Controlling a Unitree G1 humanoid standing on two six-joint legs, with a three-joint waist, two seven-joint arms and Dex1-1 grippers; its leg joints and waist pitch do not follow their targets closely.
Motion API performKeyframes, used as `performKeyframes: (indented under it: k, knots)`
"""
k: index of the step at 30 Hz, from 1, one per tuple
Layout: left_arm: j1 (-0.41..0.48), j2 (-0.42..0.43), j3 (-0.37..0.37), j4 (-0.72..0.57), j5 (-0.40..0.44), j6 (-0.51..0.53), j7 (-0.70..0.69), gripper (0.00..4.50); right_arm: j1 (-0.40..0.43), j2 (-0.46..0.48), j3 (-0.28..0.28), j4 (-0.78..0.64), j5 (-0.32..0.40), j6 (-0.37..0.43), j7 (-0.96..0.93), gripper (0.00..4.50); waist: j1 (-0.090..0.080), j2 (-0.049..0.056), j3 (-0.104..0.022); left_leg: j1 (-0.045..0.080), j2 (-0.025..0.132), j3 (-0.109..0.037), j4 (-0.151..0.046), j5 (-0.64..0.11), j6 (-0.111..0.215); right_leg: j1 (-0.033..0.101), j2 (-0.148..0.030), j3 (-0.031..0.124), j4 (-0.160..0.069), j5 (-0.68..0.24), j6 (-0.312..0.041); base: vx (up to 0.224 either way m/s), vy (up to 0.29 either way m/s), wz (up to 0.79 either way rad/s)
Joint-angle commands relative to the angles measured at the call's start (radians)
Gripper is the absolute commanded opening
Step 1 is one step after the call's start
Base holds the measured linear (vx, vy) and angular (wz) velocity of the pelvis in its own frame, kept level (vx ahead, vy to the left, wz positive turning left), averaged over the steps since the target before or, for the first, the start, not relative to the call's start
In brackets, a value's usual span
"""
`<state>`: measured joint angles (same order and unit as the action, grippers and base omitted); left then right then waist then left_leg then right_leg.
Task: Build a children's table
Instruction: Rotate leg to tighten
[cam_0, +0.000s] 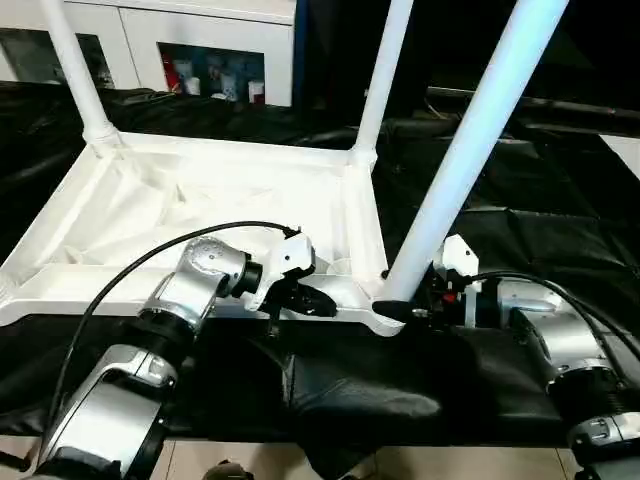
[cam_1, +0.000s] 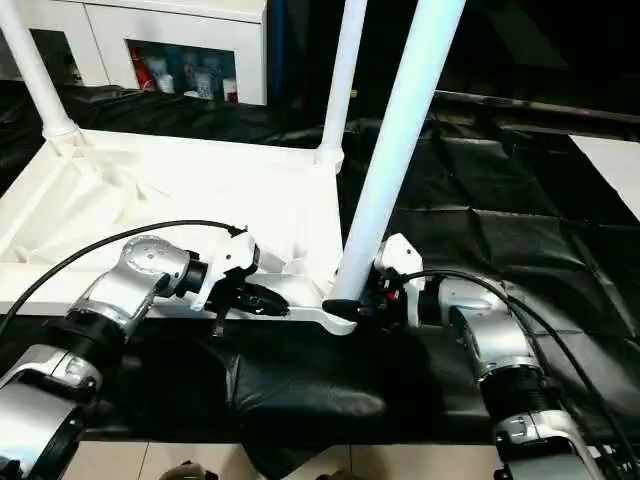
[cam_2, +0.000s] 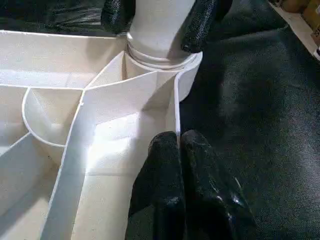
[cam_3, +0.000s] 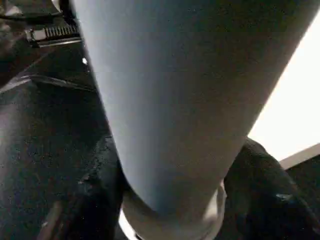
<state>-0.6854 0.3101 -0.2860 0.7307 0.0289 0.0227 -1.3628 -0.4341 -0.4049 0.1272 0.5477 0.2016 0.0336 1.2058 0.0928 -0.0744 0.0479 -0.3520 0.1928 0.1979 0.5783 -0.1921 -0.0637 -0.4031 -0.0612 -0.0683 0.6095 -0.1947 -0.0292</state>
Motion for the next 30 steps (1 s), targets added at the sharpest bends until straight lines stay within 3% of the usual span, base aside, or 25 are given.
performKeyframes:
  k: [1, 3, 5, 7, 9, 10, 11, 13, 16, 17, 20, 22, 24, 27, 30]
  knots:
    - [0.016, -0.013, -0.004, -0.001, -0.017, -0.001, 0.001, 0.00, 0.019, -0.003, 0.002, -0.026, 0.001, 0.015, -0.012, 2.51, 0.005, -0.003, -0.053, 0.003, 0.051, -0.020, -0.058, -0.139, 0.068, 0.053, -0.094, 0.054, -0.073, -0.189, -0.202, 0.000, 0.000, 0.00]
    - [-0.002, -0.039, 0.012, 0.038, 0.009, -0.020, 0.112, 0.00, 0.033, 0.012, 0.005, -0.022, -0.015, 0.044, -0.064, 2.39, 0.005, -0.004, -0.052, 0.004, 0.050, -0.021, -0.059, -0.140, 0.066, 0.051, -0.091, 0.054, -0.075, -0.191, -0.197, 0.000, 0.000, 0.00]
    - [-0.030, -0.080, 0.036, 0.093, 0.031, -0.037, 0.257, 0.00, 0.033, 0.043, 0.006, 0.019, -0.071, 0.063, -0.201, 2.26, 0.000, -0.005, -0.047, 0.009, 0.046, -0.023, -0.061, -0.191, 0.042, 0.046, -0.094, 0.053, -0.090, -0.314, -0.165, 0.000, 0.000, 0.00]
    - [-0.045, -0.110, 0.047, 0.122, 0.042, -0.040, 0.345, 0.00, 0.024, 0.077, -0.002, 0.062, -0.113, 0.073, -0.334, 2.15, -0.001, -0.001, -0.046, 0.010, 0.047, -0.026, -0.062, -0.207, 0.025, 0.043, -0.096, 0.053, -0.095, -0.369, -0.149, 0.000, 0.000, 0.00]
    - [-0.057, -0.148, 0.049, 0.139, 0.051, -0.032, 0.417, 0.00, 0.007, 0.137, -0.048, 0.111, -0.116, 0.099, -0.505, 2.12, -0.009, 0.004, -0.044, 0.016, 0.048, -0.031, -0.067, -0.259, 0.003, 0.035, -0.097, 0.053, -0.104, -0.455, -0.122, 0.000, 0.000, 0.00]
    - [-0.061, -0.170, 0.051, 0.145, 0.054, -0.023, 0.454, 0.00, -0.003, 0.167, -0.076, 0.131, -0.109, 0.114, -0.590, 2.12, -0.012, 0.003, -0.044, 0.014, 0.049, -0.036, -0.070, -0.278, -0.006, 0.037, -0.098, 0.051, -0.105, -0.477, -0.112, 0.000, 0.000, 0.00]
    - [-0.067, -0.197, 0.050, 0.152, 0.057, -0.016, 0.493, 0.00, -0.014, 0.201, -0.104, 0.152, -0.099, 0.129, -0.678, 2.08, -0.015, 0.002, -0.045, 0.012, 0.049, -0.036, -0.071, -0.281, -0.007, 0.038, -0.097, 0.051, -0.106, -0.478, -0.107, 0.000, 0.000, 0.00]
    - [-0.076, -0.239, 0.049, 0.165, 0.063, -0.010, 0.551, 0.00, -0.032, 0.251, -0.137, 0.174, -0.085, 0.143, -0.791, 2.07, -0.020, 0.012, -0.048, 0.018, 0.049, -0.037, -0.071, -0.292, -0.016, 0.034, -0.098, 0.054, -0.105, -0.433, -0.118, 0.000, 0.000, 0.00]
    - [-0.082, -0.265, 0.046, 0.177, 0.066, -0.015, 0.574, 0.00, -0.046, 0.284, -0.152, 0.185, -0.078, 0.142, -0.845, 2.04, -0.022, 0.009, -0.051, 0.014, 0.047, -0.032, -0.069, -0.276, -0.006, 0.036, -0.095, 0.057, -0.101, -0.365, -0.135, 0.000, 0.000, 0.00]
    - [-0.087, -0.295, 0.037, 0.191, 0.069, -0.028, 0.579, 0.00, -0.066, 0.325, -0.141, 0.194, -0.090, 0.131, -0.876, 2.04, -0.024, 0.013, -0.051, 0.012, 0.045, -0.030, -0.069, -0.266, -0.001, 0.038, -0.093, 0.058, -0.099, -0.329, -0.143, 0.000, 0.000, 0.00]
    - [-0.092, -0.303, 0.029, 0.199, 0.070, -0.046, 0.557, 0.00, -0.071, 0.348, -0.105, 0.183, -0.118, 0.083, -0.842, 2.04, -0.025, 0.010, -0.054, 0.006, 0.041, -0.029, -0.066, -0.240, 0.014, 0.045, -0.094, 0.058, -0.095, -0.299, -0.146, 0.000, 0.000, 0.00]
    - [-0.092, -0.287, 0.028, 0.197, 0.071, -0.055, 0.533, 0.00, -0.062, 0.343, -0.103, 0.166, -0.107, 0.052, -0.795, 2.74, -0.024, 0.012, -0.054, 0.007, 0.043, -0.028, -0.066, -0.229, 0.027, 0.046, -0.093, 0.058, -0.095, -0.289, -0.147, 0.000, 0.000, 0.00]
    - [-0.091, -0.280, 0.029, 0.197, 0.071, -0.057, 0.524, 0.00, -0.060, 0.340, -0.104, 0.160, -0.100, 0.048, -0.779, 2.80, -0.023, 0.014, -0.054, 0.006, 0.044, -0.027, -0.066, -0.224, 0.031, 0.047, -0.094, 0.058, -0.094, -0.277, -0.152, 0.000, 0.000, 0.00]
    - [-0.083, -0.228, 0.029, 0.185, 0.058, -0.069, 0.449, 0.00, -0.044, 0.263, -0.080, 0.110, -0.072, 0.025, -0.612, 3.18, -0.023, 0.015, -0.054, 0.005, 0.044, -0.026, -0.065, -0.227, 0.046, 0.051, -0.092, 0.057, -0.092, -0.256, -0.165, 0.000, 0.000, 0.00]
    - [-0.080, -0.208, 0.031, 0.182, 0.054, -0.073, 0.410, 0.00, -0.035, 0.215, -0.062, 0.087, -0.070, 0.021, -0.514, 3.18, -0.022, 0.015, -0.052, 0.004, 0.045, -0.026, -0.065, -0.217, 0.055, 0.051, -0.093, 0.056, -0.094, -0.266, -0.166, 0.000, 0.000, 0.00]
